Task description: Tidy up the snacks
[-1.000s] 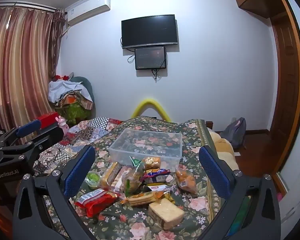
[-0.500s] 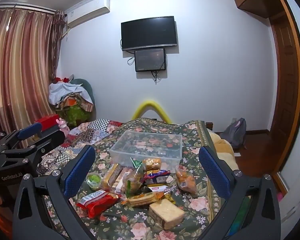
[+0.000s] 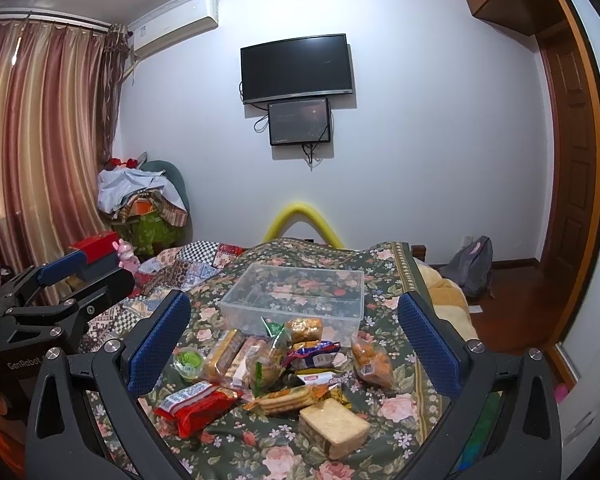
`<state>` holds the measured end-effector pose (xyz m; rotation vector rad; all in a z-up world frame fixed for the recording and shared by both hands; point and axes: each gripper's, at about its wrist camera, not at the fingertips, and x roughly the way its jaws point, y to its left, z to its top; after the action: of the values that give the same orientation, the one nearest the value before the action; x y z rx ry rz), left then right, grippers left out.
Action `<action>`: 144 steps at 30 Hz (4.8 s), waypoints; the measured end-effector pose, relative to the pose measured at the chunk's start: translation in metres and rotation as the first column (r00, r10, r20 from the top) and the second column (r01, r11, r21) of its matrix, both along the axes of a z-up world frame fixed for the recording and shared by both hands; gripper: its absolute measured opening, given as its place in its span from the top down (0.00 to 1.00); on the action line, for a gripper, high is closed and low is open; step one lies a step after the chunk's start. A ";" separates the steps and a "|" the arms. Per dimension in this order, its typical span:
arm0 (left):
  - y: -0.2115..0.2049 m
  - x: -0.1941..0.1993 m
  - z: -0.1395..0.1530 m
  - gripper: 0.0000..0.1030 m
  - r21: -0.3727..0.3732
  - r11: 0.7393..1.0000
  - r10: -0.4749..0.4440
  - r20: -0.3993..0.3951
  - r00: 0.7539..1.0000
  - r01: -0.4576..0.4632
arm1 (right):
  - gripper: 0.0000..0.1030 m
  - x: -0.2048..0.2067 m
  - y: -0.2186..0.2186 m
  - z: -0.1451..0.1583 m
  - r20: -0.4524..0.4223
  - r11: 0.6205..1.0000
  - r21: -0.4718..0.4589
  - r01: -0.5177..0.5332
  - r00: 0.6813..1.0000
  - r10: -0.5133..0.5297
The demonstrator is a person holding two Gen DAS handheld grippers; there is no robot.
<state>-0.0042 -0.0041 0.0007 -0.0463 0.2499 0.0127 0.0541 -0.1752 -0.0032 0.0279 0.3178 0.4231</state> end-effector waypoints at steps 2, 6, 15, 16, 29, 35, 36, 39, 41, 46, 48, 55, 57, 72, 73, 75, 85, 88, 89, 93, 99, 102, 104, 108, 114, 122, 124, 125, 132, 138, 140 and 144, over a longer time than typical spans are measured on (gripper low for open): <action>0.000 0.000 -0.001 0.00 -0.001 1.000 0.001 -0.001 1.000 -0.001 | 0.00 0.000 0.000 0.000 0.001 1.000 0.000 0.000 1.000 0.000; 0.001 0.001 -0.001 0.00 -0.005 1.000 0.000 -0.003 1.000 0.000 | 0.00 0.000 0.000 0.000 0.002 1.000 0.001 0.001 1.000 -0.001; 0.001 0.001 -0.002 0.00 -0.003 1.000 0.000 -0.003 1.000 0.000 | 0.00 0.000 0.000 0.000 0.004 1.000 0.002 -0.001 1.000 0.001; 0.001 0.001 -0.002 0.00 -0.004 1.000 0.000 -0.003 1.000 0.000 | 0.00 0.000 0.000 0.001 0.004 1.000 0.001 -0.001 1.000 0.001; -0.001 0.000 -0.001 0.00 0.000 1.000 -0.009 0.001 1.000 0.009 | 0.00 -0.002 0.003 0.001 0.006 1.000 -0.001 -0.012 1.000 0.012; -0.002 0.000 -0.001 0.00 -0.002 1.000 -0.011 0.001 1.000 0.011 | 0.00 -0.002 0.003 0.001 0.006 1.000 -0.001 -0.011 1.000 0.011; -0.002 0.000 -0.001 0.00 -0.003 1.000 -0.012 0.001 1.000 0.012 | 0.00 -0.002 0.003 0.001 0.006 1.000 -0.001 -0.011 1.000 0.011; -0.002 0.000 -0.002 0.00 -0.004 1.000 -0.012 0.003 1.000 0.012 | 0.00 -0.001 0.003 0.001 0.000 1.000 0.006 -0.017 1.000 0.017; -0.002 0.000 -0.002 0.00 -0.005 1.000 -0.013 0.001 1.000 0.013 | 0.00 0.000 0.004 0.000 -0.005 1.000 0.009 -0.021 1.000 0.021; -0.001 0.003 -0.005 0.00 -0.020 0.999 -0.035 -0.009 0.999 0.035 | 0.00 0.003 0.003 -0.004 -0.019 0.999 0.014 -0.029 0.999 0.029; 0.001 0.004 -0.006 0.00 -0.025 0.999 -0.041 -0.014 0.999 0.041 | 0.00 0.006 0.003 -0.007 -0.032 0.999 0.017 -0.032 0.999 0.033; 0.006 0.016 -0.019 0.07 -0.013 1.000 -0.028 -0.060 0.998 0.027 | 0.00 0.021 -0.002 -0.025 -0.081 1.000 -0.005 -0.021 0.996 0.021; 0.012 0.025 -0.027 0.11 -0.010 1.000 -0.028 -0.103 0.994 0.028 | 0.01 0.026 -0.004 -0.034 -0.105 1.000 -0.024 -0.016 0.994 0.013; 0.042 0.089 -0.139 0.19 -0.069 0.996 -0.082 -0.520 0.850 0.053 | 0.20 0.071 -0.030 -0.119 -0.423 0.994 -0.095 -0.056 0.906 0.010; 0.041 0.091 -0.146 0.19 -0.077 0.995 -0.088 -0.537 0.839 0.055 | 0.21 0.074 -0.032 -0.123 -0.439 0.994 -0.087 -0.063 0.898 0.018; 0.041 0.097 -0.161 0.19 -0.098 0.993 -0.106 -0.578 0.809 0.060 | 0.25 0.077 -0.032 -0.132 -0.472 0.994 -0.076 -0.080 0.881 0.034; 0.037 0.114 -0.204 0.19 -0.137 0.989 -0.139 -0.681 0.719 0.062 | 0.30 0.089 -0.021 -0.158 -0.559 0.985 -0.047 -0.168 0.821 0.114; 0.035 0.119 -0.214 0.19 -0.143 0.987 -0.149 -0.693 0.706 0.068 | 0.30 0.089 -0.019 -0.162 -0.569 0.982 -0.047 -0.181 0.813 0.122; 0.035 0.119 -0.214 0.19 -0.147 0.987 -0.150 -0.687 0.711 0.067 | 0.32 0.088 -0.019 -0.163 -0.570 0.982 -0.049 -0.184 0.812 0.123; 0.033 0.117 -0.212 0.34 -0.145 0.987 -0.150 -0.669 0.728 0.070 | 0.40 0.090 -0.015 -0.168 -0.585 0.980 -0.046 -0.192 0.800 0.130; 0.029 0.111 -0.206 0.35 -0.145 0.986 -0.157 -0.659 0.736 0.081 | 0.48 0.085 -0.019 -0.164 -0.576 0.983 -0.036 -0.182 0.807 0.128; 0.026 0.104 -0.199 0.35 -0.138 0.986 -0.158 -0.647 0.746 0.090 | 0.48 0.082 -0.022 -0.161 -0.562 0.984 -0.050 -0.169 0.819 0.113; 0.024 0.100 -0.193 0.35 -0.134 0.986 -0.159 -0.637 0.754 0.095 | 0.48 0.081 -0.022 -0.158 -0.555 0.985 -0.055 -0.165 0.825 0.107; 0.018 0.091 -0.175 0.35 -0.130 0.986 -0.163 -0.602 0.782 0.105 | 0.48 0.078 -0.027 -0.148 -0.532 0.988 -0.050 -0.147 0.841 0.098; 0.017 0.087 -0.136 0.35 -0.097 0.989 -0.147 -0.507 0.849 0.114 | 0.48 0.078 -0.033 -0.122 -0.462 0.993 -0.028 -0.118 0.882 0.092; 0.026 0.110 -0.088 0.35 -0.073 0.993 -0.112 -0.388 0.915 0.090 | 0.48 0.091 -0.026 -0.080 -0.324 0.995 -0.004 -0.095 0.942 0.088; 0.029 0.118 -0.080 0.35 -0.071 0.994 -0.102 -0.365 0.926 0.081 | 0.48 0.097 -0.023 -0.072 -0.296 0.995 0.000 -0.096 0.951 0.092; 0.030 0.122 -0.076 0.35 -0.071 0.994 -0.099 -0.354 0.930 0.078 | 0.48 0.098 -0.021 -0.069 -0.287 0.995 0.001 -0.097 0.953 0.093; 0.039 0.164 -0.059 0.35 -0.074 0.996 -0.073 -0.322 0.944 0.052 | 0.48 0.128 -0.009 -0.059 -0.243 0.994 0.024 -0.103 0.964 0.105; 0.044 0.208 -0.064 0.35 -0.085 0.995 -0.072 -0.346 0.935 0.045 | 0.48 0.155 0.008 -0.061 -0.242 0.995 0.003 -0.102 0.965 0.100; 0.045 0.224 -0.070 0.35 -0.070 0.997 -0.066 -0.359 0.931 0.044 | 0.48 0.166 0.014 -0.064 -0.246 0.995 -0.007 -0.102 0.964 0.097; 0.048 0.258 -0.086 0.35 -0.060 0.998 -0.055 -0.405 0.913 0.034 | 0.48 0.186 0.023 -0.075 -0.276 0.994 -0.016 -0.107 0.956 0.098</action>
<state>0.2538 0.0444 -0.0849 -0.0894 0.6700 -0.0299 0.2400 -0.1521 -0.0780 0.0406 0.6015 0.5185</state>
